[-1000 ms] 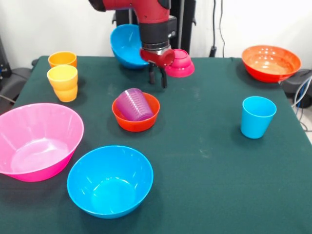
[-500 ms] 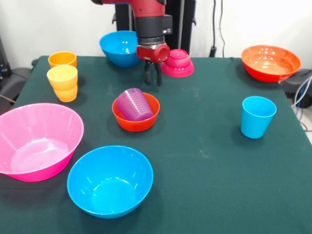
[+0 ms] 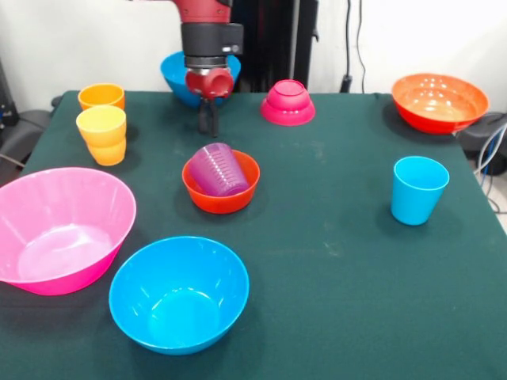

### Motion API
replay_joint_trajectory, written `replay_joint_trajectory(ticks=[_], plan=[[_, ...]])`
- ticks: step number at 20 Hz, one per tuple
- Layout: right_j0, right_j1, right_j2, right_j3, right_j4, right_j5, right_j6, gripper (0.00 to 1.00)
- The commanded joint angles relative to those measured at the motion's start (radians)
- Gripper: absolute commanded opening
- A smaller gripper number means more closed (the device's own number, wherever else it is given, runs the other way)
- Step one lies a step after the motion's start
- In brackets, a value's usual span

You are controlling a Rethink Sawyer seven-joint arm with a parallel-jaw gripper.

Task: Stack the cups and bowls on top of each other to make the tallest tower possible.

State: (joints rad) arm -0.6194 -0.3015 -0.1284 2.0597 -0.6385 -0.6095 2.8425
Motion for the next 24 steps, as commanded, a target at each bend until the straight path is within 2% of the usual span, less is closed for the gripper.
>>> replay_joint_trajectory(ticks=[1,4,10,16,24], plan=[[-0.033,0.336,-0.115,-0.289,0.102,0.539,-0.112,1.0],[-0.037,0.328,-0.124,-0.268,0.108,0.551,-0.106,1.0],[-0.133,0.258,-0.098,-0.17,0.086,0.653,-0.107,1.0],[-0.214,0.228,-0.057,-0.087,0.088,0.735,-0.099,1.0],[-0.189,0.188,-0.061,-0.071,0.092,0.751,-0.102,1.0]])
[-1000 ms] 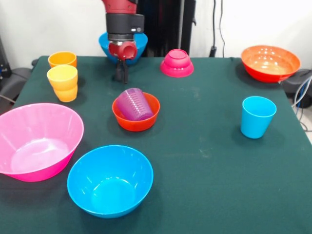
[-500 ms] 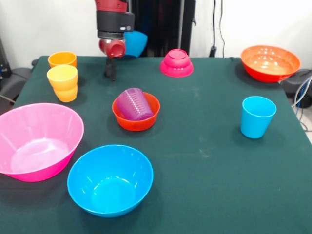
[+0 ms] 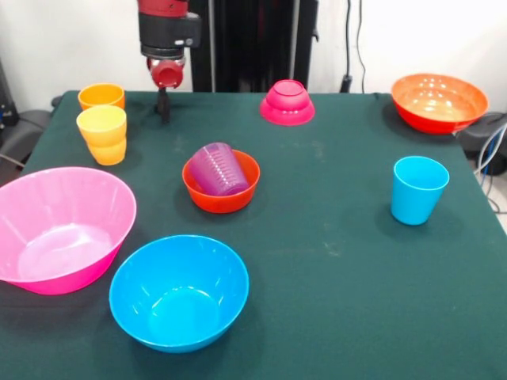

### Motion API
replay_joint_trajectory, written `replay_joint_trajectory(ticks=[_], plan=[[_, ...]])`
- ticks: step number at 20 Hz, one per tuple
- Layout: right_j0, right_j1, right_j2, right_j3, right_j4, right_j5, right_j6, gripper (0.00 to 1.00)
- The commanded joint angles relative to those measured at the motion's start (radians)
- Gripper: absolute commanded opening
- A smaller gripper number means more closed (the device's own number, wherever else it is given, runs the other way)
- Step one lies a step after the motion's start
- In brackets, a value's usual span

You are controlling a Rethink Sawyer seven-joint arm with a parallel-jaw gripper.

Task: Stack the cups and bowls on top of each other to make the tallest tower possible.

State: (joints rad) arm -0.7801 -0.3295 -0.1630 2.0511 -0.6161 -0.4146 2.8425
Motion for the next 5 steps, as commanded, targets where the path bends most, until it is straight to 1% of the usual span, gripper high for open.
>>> replay_joint_trajectory(ticks=[1,4,5], plan=[[-0.024,0.22,-0.027,-0.069,0.069,0.548,-0.1,1.0],[-0.001,0.215,-0.037,-0.071,0.067,0.526,-0.092,1.0],[0.029,0.195,-0.052,-0.083,0.064,0.516,-0.099,1.0]])
